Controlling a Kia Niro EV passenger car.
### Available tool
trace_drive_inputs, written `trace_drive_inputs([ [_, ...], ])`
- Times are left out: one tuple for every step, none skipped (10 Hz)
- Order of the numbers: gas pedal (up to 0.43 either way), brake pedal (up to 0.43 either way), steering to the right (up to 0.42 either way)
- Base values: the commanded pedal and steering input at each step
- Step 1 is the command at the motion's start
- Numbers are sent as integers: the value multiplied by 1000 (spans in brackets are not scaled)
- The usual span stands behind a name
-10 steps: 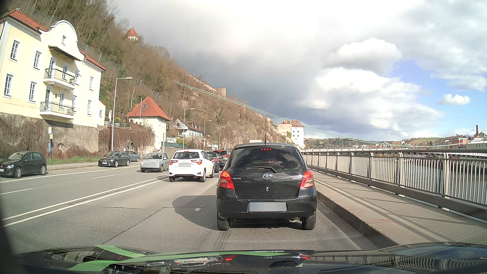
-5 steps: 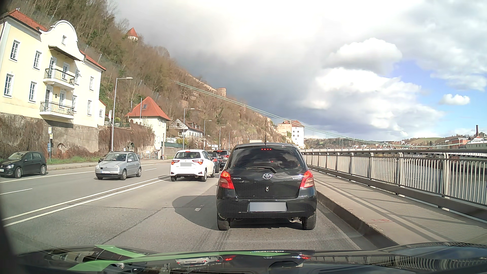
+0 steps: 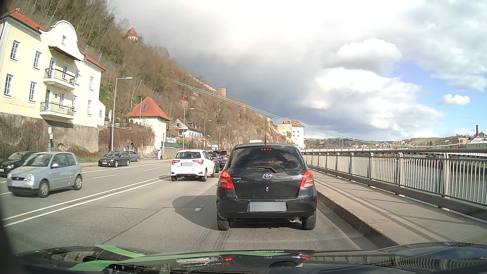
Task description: Follow the waypoints while adhering to traffic rules and regulations
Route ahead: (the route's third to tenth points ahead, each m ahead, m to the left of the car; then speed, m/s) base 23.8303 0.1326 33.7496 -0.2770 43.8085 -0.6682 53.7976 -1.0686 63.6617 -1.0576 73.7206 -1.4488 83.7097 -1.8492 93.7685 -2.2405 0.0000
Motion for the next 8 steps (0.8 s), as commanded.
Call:
trace_drive_inputs([
  [0, 232, 1],
  [0, 232, 0],
  [0, 244, -1],
  [0, 244, -1],
  [0, 232, -1],
  [0, 232, -1],
  [0, 244, -1],
  [0, 250, -1],
])
